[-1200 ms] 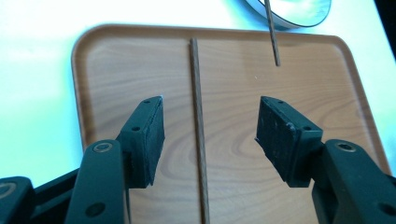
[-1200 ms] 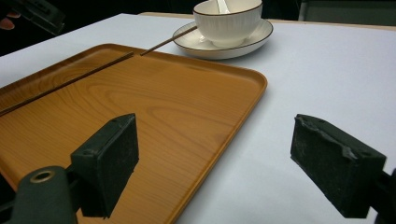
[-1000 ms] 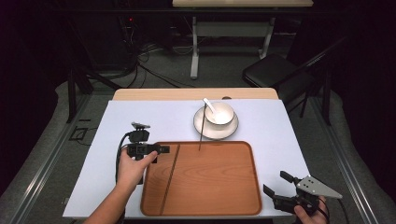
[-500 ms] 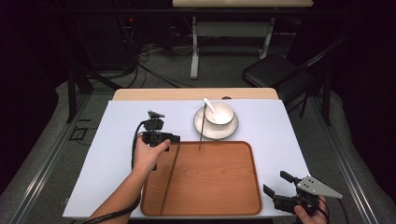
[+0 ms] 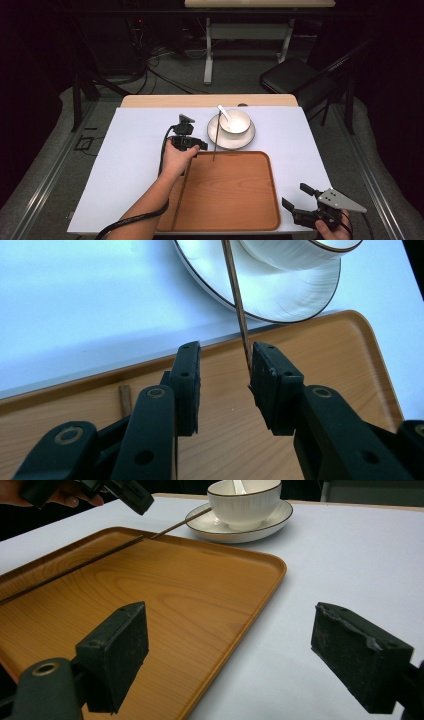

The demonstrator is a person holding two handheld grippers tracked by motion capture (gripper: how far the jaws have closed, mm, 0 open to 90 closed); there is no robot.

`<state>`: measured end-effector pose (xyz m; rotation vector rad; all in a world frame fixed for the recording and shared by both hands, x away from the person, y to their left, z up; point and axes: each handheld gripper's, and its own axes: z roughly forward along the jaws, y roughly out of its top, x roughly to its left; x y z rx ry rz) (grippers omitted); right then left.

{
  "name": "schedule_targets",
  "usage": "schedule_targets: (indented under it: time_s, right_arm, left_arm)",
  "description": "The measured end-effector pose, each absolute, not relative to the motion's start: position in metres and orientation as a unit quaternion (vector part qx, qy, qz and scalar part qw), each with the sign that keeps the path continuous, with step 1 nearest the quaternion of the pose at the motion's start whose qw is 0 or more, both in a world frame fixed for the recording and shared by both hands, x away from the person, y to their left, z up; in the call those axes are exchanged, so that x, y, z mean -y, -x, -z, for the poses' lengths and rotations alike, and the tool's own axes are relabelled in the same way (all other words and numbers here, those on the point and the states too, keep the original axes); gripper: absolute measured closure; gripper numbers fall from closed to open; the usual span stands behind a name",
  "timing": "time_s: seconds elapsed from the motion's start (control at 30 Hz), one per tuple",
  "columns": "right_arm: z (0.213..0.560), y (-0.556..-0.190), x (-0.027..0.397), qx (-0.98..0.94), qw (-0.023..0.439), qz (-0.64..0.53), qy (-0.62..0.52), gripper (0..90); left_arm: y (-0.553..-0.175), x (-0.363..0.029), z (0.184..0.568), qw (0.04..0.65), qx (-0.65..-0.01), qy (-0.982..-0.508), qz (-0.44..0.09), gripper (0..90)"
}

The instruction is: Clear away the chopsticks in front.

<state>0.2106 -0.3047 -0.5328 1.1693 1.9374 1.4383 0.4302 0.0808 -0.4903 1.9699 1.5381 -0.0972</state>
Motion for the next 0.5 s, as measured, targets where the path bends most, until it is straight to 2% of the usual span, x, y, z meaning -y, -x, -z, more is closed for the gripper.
schedule_targets:
  time_s: [0.5]
  right_arm:
    - [0.533,-0.21,0.305,-0.704,0.228,-0.523,-0.424,14.9]
  left_arm:
    - [-0.445,-0.058,0.507,0.297,-0.592,-0.746,0.069,69.9]
